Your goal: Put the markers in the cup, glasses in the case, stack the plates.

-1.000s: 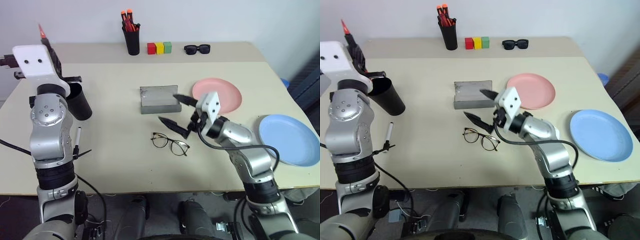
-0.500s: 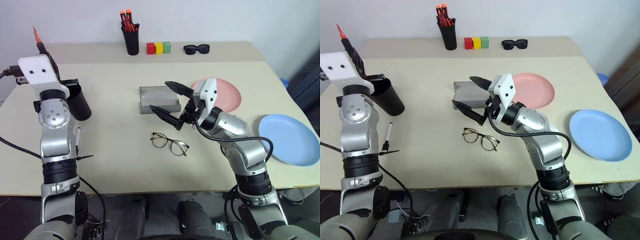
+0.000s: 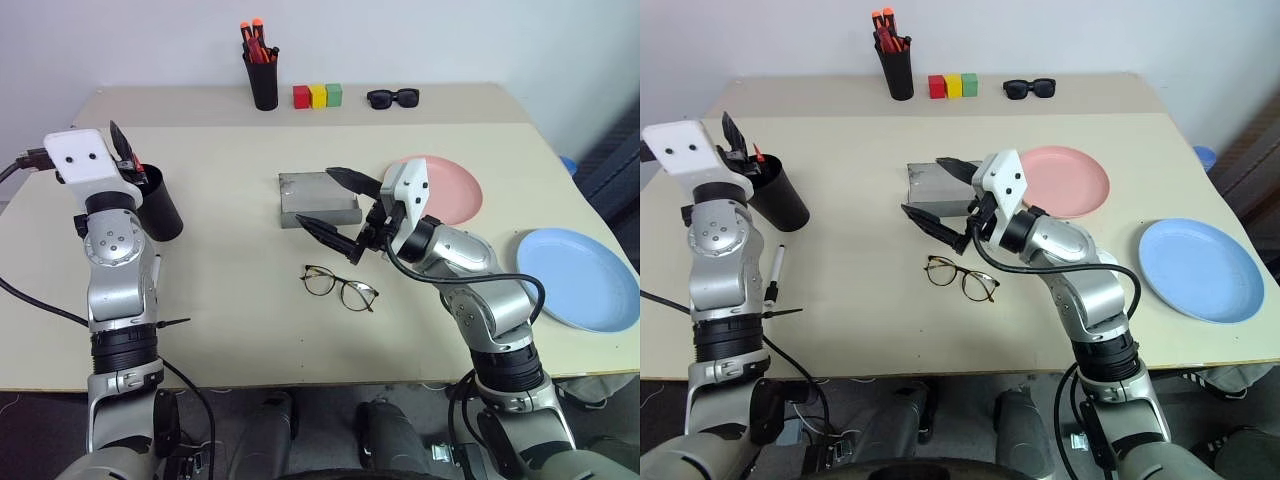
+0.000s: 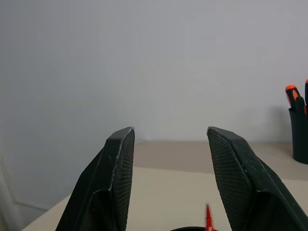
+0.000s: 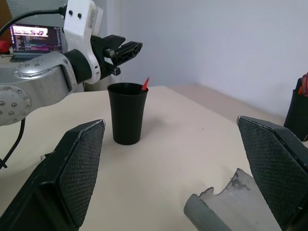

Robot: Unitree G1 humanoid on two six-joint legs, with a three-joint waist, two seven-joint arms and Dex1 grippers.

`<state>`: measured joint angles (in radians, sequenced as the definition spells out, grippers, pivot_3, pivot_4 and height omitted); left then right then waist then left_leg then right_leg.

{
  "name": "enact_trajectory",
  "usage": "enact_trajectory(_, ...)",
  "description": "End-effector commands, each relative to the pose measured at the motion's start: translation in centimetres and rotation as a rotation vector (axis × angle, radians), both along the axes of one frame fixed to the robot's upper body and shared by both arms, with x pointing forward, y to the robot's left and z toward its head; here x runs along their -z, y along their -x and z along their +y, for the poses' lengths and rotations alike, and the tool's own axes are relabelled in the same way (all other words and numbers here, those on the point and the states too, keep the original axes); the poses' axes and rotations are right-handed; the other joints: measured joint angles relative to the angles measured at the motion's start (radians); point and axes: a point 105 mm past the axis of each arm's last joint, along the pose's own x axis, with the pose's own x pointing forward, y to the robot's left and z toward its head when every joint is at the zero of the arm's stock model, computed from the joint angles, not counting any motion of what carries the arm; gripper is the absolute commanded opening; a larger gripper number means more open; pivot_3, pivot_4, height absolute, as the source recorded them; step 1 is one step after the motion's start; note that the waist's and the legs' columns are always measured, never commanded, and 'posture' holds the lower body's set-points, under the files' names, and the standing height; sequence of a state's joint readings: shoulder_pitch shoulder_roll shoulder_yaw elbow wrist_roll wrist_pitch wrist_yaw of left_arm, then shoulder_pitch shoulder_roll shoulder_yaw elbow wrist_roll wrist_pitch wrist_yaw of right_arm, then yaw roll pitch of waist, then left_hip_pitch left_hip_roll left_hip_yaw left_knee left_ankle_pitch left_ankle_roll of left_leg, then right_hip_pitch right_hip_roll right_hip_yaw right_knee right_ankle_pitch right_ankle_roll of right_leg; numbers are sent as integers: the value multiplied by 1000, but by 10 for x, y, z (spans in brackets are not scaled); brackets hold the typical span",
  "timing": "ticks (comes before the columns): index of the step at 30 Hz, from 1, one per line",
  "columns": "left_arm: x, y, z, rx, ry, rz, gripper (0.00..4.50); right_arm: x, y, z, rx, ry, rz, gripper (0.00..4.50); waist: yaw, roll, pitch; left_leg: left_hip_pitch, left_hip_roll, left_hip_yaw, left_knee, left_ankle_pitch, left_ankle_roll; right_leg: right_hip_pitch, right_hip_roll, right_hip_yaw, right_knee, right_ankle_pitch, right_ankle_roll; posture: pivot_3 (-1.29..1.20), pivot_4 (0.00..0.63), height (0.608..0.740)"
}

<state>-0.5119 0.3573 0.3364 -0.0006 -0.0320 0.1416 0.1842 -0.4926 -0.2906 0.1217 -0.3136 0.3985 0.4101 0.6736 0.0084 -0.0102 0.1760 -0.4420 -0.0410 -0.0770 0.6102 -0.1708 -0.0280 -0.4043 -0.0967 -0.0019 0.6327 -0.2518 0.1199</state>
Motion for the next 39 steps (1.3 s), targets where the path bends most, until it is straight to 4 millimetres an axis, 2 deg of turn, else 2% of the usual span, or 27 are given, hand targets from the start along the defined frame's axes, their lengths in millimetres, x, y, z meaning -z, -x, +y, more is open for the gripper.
enact_trajectory(1, -18, 25, 25, -88, 54, -62, 2410, -18, 10, 3, -33, -7, -72, 4500, -2, 0, 0, 0, 0, 0, 0, 0, 0, 0, 0, 0, 0, 0, 0, 0, 150, 740)
enact_trajectory(4, -17, 41, 46, -160, 107, -40, 3205, -17, 9, 0, -29, 6, -69, 4500, -9, 0, 0, 0, 0, 0, -1, 0, 0, -1, 0, 0, 1, 0, 0, 0, 150, 740)
enact_trajectory(5, -17, 48, 53, -156, 128, -29, 3707, -15, 9, -2, -27, 15, -65, 4500, -10, 0, 0, 0, 0, -1, -1, 0, 0, -1, 0, 0, 1, 0, 0, 0, 150, 740)
enact_trajectory(7, -16, 58, 56, -37, 163, 11, 4457, -9, 9, -7, -39, 54, -44, 4500, -22, 0, 0, 0, 1, -1, -1, 0, 0, -1, 0, 0, 1, 0, 0, 0, 150, 740)
enact_trajectory(9, -4, 66, 49, 111, 194, 104, 4457, 1, 12, -14, -73, 115, -18, 4500, -25, 0, 0, 0, 1, -1, -1, 0, 0, -1, 0, 0, 1, 0, 0, 0, 150, 740)
enact_trajectory(13, 24, 76, 43, 207, 230, 301, 4457, 13, 14, -25, -115, 191, 19, 4500, -21, 0, 0, 0, 2, -2, -1, 0, 0, 0, 0, 0, 0, -2, -4, 0, 150, 740)
enact_trajectory(16, 86, 87, 36, 204, 289, 661, 4457, 24, 16, -34, -159, 271, 55, 4500, -22, 0, 0, 1, 2, -2, 0, 0, 0, 0, 0, 0, 0, -3, -5, 0, 150, 740)
enact_trajectory(19, 115, 91, 27, 203, 329, 840, 4457, 28, 14, -35, -160, 292, 51, 4500, -20, 0, 0, 1, 2, -3, -1, 0, 0, 0, 0, 1, 0, -3, -5, 0, 150, 740)
enact_trajectory(24, 139, 89, 16, 201, 428, 1001, 4457, 33, 16, -34, -167, 302, 45, 4500, -18, 0, 0, 0, 3, -4, 0, 0, 0, 0, 0, 0, -1, -3, -5, 0, 150, 740)
enact_trajectory(30, 149, 81, 4, 232, 495, 1116, 4457, 41, 21, -35, -162, 305, 50, 4500, -19, 0, 0, 0, 2, -4, -1, 0, 0, 0, 0, 0, 0, -3, -5, 0, 150, 740)
enact_trajectory(33, 155, 81, 3, 227, 529, 1165, 3646, 45, 22, -39, -150, 307, 59, 4500, -18, 1, 0, 1, 2, -4, -1, 0, 0, 0, 0, 0, 0, -3, -5, 0, 150, 740)
enact_trajectory(39, 155, 80, 2, 227, 500, 1194, 653, 50, 27, -39, -165, 328, 75, 4500, -18, 1, -1, 1, 2, -4, -1, -1, -1, 0, -1, 1, -1, -3, -5, 0, 150, 740)
